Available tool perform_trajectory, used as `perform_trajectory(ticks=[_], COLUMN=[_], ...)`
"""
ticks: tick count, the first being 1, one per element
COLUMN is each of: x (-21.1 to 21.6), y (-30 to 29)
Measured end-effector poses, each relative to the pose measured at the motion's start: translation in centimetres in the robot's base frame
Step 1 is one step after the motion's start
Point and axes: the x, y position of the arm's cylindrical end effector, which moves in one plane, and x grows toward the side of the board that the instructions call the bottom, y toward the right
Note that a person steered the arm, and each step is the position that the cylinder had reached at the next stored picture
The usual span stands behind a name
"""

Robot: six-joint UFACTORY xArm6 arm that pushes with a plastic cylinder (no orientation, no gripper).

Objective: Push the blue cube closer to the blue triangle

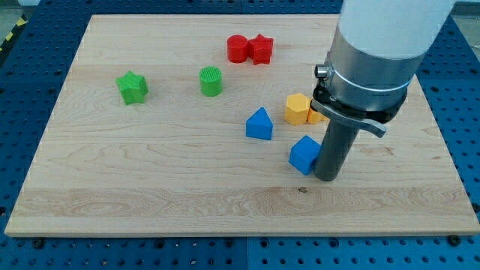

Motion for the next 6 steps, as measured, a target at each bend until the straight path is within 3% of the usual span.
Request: perform_trajectory(ticks=[1, 3, 6], x=[-0.1, -0.2, -2.6], y=[-2.1, 2.7, 2.8])
